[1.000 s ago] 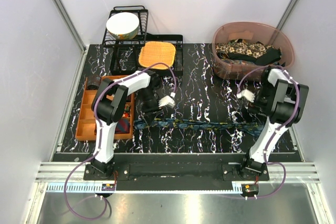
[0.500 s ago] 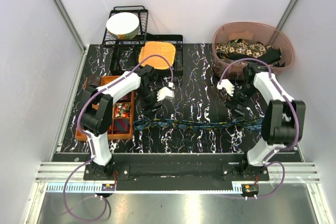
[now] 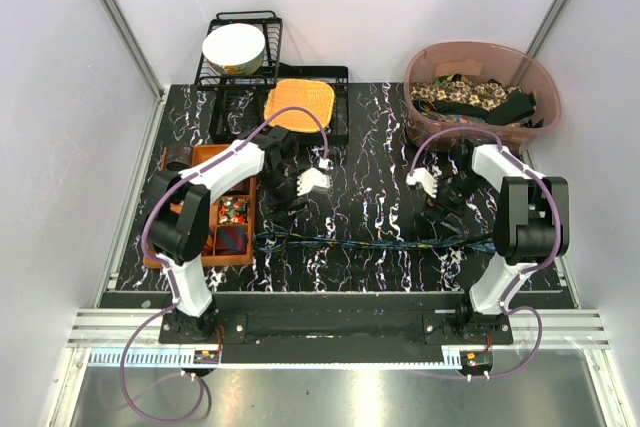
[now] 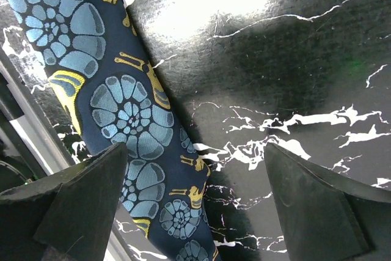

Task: Roll the ties
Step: Flatten out the tie at the center of the board.

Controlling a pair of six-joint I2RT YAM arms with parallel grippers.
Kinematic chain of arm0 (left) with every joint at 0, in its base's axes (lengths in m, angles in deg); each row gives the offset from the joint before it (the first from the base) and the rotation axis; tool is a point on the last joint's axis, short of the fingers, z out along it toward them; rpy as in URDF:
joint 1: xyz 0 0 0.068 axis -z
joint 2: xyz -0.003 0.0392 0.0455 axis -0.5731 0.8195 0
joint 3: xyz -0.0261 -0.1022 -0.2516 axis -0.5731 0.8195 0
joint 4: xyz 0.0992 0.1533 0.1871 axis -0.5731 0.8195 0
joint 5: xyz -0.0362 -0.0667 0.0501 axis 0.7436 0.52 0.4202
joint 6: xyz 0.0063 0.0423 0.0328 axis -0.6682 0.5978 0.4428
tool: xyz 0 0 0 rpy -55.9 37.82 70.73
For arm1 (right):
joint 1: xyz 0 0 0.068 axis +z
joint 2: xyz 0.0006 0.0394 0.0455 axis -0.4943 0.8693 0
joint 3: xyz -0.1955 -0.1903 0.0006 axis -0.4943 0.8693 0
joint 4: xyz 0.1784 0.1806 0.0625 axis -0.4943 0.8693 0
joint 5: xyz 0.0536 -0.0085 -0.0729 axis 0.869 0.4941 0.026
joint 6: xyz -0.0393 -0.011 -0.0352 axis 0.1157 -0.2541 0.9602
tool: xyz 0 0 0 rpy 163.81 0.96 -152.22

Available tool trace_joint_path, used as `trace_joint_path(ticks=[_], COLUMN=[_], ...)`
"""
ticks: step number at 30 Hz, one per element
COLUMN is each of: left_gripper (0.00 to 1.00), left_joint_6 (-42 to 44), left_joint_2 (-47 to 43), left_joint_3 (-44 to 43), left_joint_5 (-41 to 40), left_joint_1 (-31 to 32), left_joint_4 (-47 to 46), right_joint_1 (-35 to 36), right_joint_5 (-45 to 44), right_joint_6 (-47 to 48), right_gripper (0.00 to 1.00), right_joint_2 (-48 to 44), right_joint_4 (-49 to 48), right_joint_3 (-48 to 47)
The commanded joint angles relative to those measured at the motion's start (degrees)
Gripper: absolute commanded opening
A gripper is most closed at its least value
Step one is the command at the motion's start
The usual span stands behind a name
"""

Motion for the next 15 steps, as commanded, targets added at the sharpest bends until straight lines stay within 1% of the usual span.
trace_joint_path(ticks=[1, 4, 5, 7, 8, 9, 11, 12, 15], left_gripper=[0.8, 0.8, 0.8, 0.8, 0.81, 0.81, 0.81, 0.81, 0.81], left_joint_6=[0.04, -0.05, -0.14, -0.4, -0.58, -0.58, -0.4, -0.4, 0.04], left_joint_2=[-3.78, -4.66, -5.1, -5.63, -6.32, -6.59, -7.12, -7.38, -8.17], left_joint_3=[1.72, 2.87, 3.05, 3.57, 4.18, 4.45, 5.07, 5.16, 5.94], left_joint_5=[-0.36, -0.45, -0.19, 0.16, 0.42, 0.51, 0.25, 0.16, -0.1], left_joint_1=[-0.24, -0.33, -0.42, -0.42, -0.42, -0.51, -0.42, -0.51, -0.51], left_joint_4=[-1.61, -2.22, -2.22, -2.92, -3.28, -3.45, -3.89, -3.81, -3.89], right_joint_1=[0.1, -0.34, -0.34, -0.34, -0.26, -0.17, 0.01, -0.08, 0.01], right_joint_5=[0.48, 0.93, 1.01, 1.19, 0.93, 0.58, -1.08, -1.62, -2.68], right_joint_6=[-0.44, 1.13, 2.44, 4.2, 5.0, 5.27, 5.01, 4.57, 2.29], right_gripper=[1.0, 1.0, 1.0, 1.0, 1.0, 1.0, 1.0, 1.0, 1.0], right_joint_2=[-4.04, -9.22, -12.36, -15.55, -18.17, -18.98, -19.08, -18.47, -14.25], right_joint_4=[1.68, 4.06, 4.5, 4.07, 3.19, 0.57, -2.6, -5.75, -8.93], right_joint_3=[-4.0, -3.05, -0.69, 2.66, 6.42, 8.11, 11.53, 11.99, 10.68])
